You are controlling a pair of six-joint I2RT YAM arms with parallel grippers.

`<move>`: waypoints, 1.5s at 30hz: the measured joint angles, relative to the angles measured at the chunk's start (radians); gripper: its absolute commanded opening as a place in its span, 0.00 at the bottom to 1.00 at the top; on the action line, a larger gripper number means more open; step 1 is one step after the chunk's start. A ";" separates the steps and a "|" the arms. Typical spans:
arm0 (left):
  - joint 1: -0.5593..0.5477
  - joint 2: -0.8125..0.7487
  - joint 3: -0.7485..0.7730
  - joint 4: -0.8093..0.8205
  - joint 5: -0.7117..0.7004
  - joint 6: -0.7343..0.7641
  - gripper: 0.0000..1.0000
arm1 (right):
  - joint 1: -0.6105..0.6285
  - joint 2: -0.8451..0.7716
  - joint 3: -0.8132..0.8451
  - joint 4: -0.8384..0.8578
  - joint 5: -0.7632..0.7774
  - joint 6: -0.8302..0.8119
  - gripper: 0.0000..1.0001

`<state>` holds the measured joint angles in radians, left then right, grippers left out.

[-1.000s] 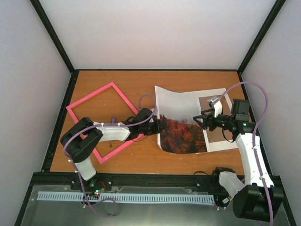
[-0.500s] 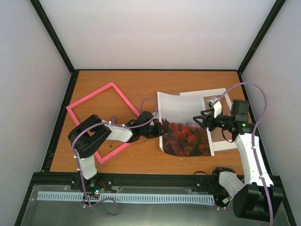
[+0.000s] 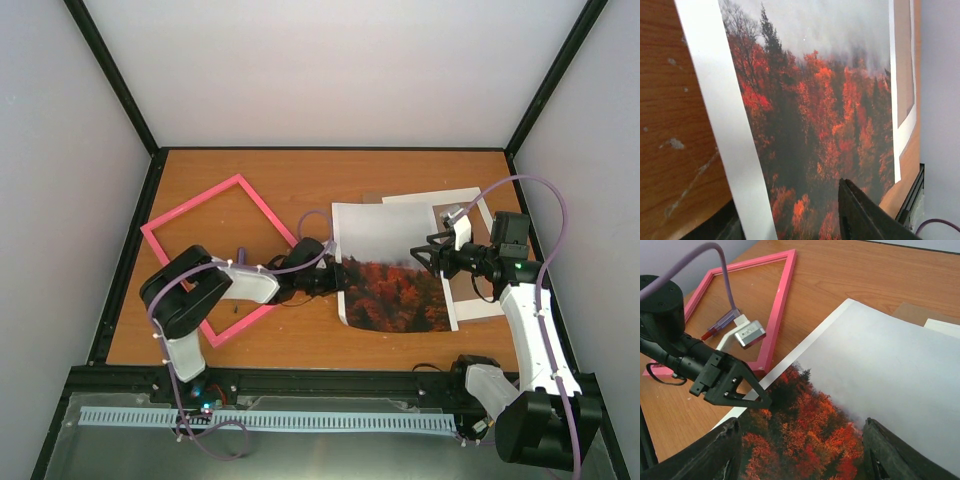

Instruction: Take the photo out of the frame

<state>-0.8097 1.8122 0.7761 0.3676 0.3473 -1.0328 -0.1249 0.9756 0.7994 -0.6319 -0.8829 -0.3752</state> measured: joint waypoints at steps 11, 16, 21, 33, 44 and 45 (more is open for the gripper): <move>0.000 -0.211 -0.001 -0.224 -0.093 0.108 0.50 | 0.000 0.000 0.000 0.000 0.000 -0.003 0.65; 0.007 -0.326 -0.001 -0.346 -0.152 0.167 0.54 | 0.000 0.000 0.000 0.000 0.000 -0.004 0.65; 0.014 -0.403 0.027 -0.523 -0.242 0.239 0.57 | 0.000 0.000 0.000 0.000 0.000 -0.003 0.67; 0.166 -0.626 0.311 -0.848 -0.520 0.464 0.86 | 0.000 -0.001 0.100 0.077 0.154 0.148 0.99; 0.409 -0.832 0.018 -0.725 -0.634 0.652 0.98 | 0.000 -0.108 -0.014 0.354 0.392 0.303 1.00; 0.416 -0.812 0.018 -0.734 -0.645 0.645 0.98 | 0.000 -0.103 -0.019 0.364 0.416 0.316 1.00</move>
<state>-0.3935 1.0000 0.7944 -0.3668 -0.2974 -0.3878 -0.1249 0.8730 0.7799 -0.2680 -0.4671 -0.0589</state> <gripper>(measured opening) 0.976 0.998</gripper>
